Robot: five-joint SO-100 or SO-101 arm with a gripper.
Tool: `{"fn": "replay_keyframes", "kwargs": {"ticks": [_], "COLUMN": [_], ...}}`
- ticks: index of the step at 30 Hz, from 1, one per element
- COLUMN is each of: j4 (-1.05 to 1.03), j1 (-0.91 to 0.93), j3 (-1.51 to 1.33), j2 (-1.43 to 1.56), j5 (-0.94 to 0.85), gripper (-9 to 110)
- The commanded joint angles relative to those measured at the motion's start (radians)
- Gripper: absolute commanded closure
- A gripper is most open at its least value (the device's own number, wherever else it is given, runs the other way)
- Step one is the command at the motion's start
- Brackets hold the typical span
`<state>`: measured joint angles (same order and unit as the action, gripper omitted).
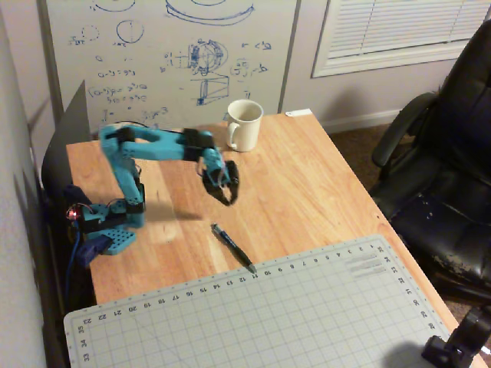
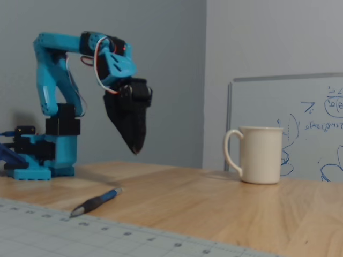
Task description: Touch the pen.
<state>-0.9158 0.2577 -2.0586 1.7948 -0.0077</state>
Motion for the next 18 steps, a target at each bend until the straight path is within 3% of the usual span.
{"fn": "replay_keyframes", "kwargs": {"ticks": [1,18], "j4": [0.015,-0.084], "j1": [0.061,0.192], "j3": [0.221,0.324], "j2": [-0.135,-0.33], "j5": [-0.006,-0.006], "gripper": [101,101]}}
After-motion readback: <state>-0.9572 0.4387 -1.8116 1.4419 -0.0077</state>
